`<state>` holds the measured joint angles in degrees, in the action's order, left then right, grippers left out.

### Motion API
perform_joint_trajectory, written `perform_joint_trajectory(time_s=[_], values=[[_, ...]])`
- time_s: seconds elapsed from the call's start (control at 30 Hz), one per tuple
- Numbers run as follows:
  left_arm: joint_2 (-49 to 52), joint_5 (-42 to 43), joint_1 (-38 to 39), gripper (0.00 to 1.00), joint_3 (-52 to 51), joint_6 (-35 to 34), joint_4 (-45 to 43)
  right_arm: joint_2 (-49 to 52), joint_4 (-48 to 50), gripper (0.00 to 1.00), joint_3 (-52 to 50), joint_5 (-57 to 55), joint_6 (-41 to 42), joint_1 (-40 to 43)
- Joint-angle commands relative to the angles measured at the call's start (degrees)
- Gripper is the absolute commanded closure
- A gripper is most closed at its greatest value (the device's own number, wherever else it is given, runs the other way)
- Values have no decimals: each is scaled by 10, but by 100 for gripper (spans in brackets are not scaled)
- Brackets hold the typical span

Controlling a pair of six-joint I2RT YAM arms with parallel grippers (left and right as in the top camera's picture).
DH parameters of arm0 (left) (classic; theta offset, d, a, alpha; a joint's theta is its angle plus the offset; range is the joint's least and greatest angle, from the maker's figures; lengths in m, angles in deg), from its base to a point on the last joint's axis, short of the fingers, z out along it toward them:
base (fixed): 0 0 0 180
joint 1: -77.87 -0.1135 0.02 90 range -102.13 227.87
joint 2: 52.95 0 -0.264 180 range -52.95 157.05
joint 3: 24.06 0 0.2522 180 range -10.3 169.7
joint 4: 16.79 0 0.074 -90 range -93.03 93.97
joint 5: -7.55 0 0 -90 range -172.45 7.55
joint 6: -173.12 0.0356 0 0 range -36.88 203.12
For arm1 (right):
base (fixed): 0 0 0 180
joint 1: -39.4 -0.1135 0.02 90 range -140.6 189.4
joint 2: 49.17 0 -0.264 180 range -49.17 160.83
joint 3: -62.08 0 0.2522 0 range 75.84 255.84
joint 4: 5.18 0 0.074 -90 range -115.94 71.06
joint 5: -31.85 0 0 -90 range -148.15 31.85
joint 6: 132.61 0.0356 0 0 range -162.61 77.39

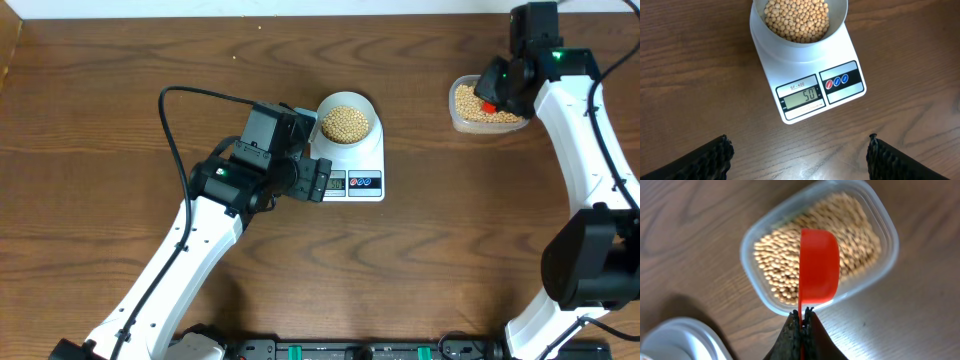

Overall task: Scoop item into bowl and weigh 50g on scale
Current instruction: 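Lower the red scoop into the tub and open the right gripper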

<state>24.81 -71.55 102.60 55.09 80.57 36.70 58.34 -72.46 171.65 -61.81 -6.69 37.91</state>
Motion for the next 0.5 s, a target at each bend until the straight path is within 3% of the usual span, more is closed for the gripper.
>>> perform_joint_trajectory(time_s=[0.0,0.13,0.23,0.33,0.43,0.47], values=[[-11,5,-3,12,-3,6,1,-11,0,89,-21,8,127,3],[-11,5,-3,12,-3,6,1,-11,1,52,-33,8,133,3],[-11,5,-3,12,-3,6,1,-11,-3,38,-33,14,133,3],[-11,5,-3,12,-3,6,1,-11,-3,30,-33,32,115,4],[-11,5,-3,12,-3,6,1,-11,-3,11,-33,47,77,4],[-11,5,-3,12,-3,6,1,-11,-2,9,-33,49,63,4]])
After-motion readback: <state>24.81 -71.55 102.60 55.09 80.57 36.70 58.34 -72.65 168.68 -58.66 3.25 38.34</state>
